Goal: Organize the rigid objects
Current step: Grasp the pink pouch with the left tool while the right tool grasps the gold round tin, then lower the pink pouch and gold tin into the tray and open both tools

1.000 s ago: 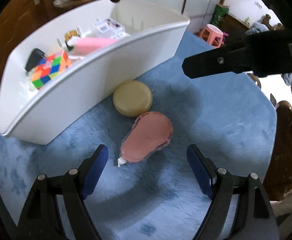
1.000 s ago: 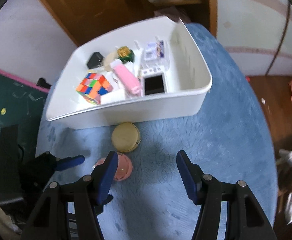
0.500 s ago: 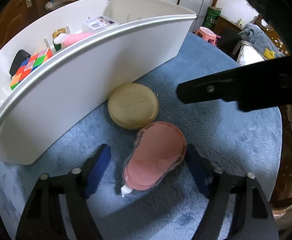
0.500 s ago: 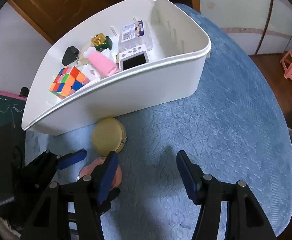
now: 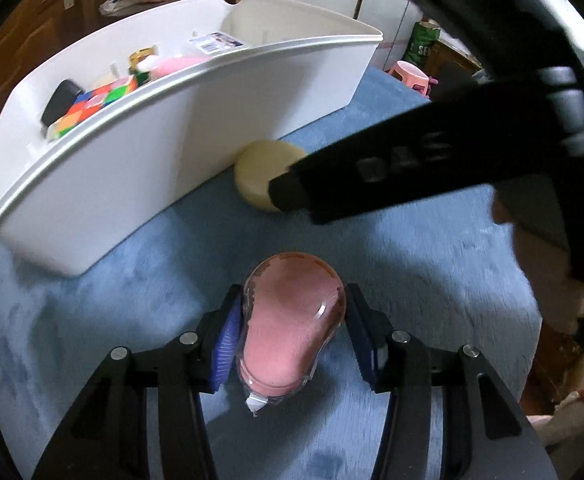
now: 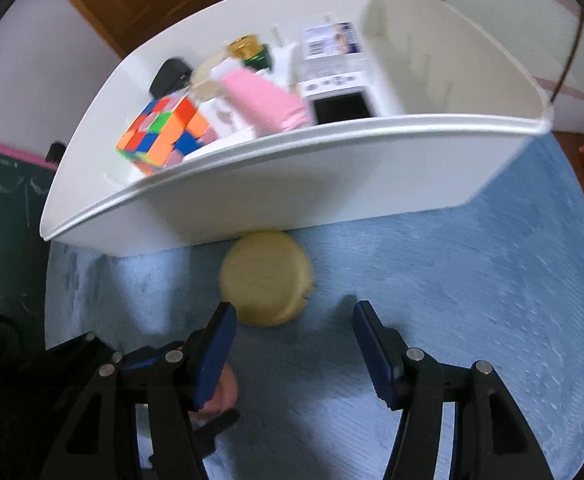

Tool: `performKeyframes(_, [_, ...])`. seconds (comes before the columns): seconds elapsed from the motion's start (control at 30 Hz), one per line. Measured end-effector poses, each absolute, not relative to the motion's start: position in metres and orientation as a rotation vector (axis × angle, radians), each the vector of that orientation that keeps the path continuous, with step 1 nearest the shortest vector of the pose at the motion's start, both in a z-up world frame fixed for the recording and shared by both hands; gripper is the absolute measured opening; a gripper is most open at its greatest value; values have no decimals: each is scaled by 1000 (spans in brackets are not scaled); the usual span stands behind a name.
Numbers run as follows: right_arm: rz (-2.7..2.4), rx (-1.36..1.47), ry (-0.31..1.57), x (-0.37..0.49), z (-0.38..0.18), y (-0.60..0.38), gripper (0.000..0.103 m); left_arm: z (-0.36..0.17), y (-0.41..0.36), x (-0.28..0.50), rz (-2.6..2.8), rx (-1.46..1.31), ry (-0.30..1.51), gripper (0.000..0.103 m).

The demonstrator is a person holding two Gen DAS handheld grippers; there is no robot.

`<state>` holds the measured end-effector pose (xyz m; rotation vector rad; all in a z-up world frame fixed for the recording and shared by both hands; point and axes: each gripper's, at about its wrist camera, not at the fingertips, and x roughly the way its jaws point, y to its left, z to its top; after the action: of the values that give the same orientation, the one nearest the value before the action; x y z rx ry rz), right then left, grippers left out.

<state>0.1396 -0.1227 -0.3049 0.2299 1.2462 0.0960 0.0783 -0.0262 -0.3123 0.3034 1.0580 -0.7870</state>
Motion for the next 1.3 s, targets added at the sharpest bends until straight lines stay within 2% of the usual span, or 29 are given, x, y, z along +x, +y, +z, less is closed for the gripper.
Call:
performKeyframes(0.3, [69, 34, 1193, 151, -313, -90, 67, -300, 3, 61, -720, 245, 1087, 53])
performKeyframes(0.37, [55, -5, 1181, 150, -313, -85, 63, -295, 7, 57, -699, 228, 1085, 53])
performKeyframes(0.4, [55, -19, 1175, 149, -313, -84, 56, -292, 8, 58, -689, 222, 1083, 53])
performKeyframes(0.63, [107, -2, 1177, 135, -294, -90, 55, -243, 56, 57, -611, 163, 1024, 53])
performKeyframes(0.97, [186, -9, 1084, 104, -211, -95, 55, -153, 54, 89, -476, 121, 887, 53])
performKeyframes(1.3, [204, 32, 913, 133, -97, -132, 55, -74, 32, 140, -408, 108, 782, 53])
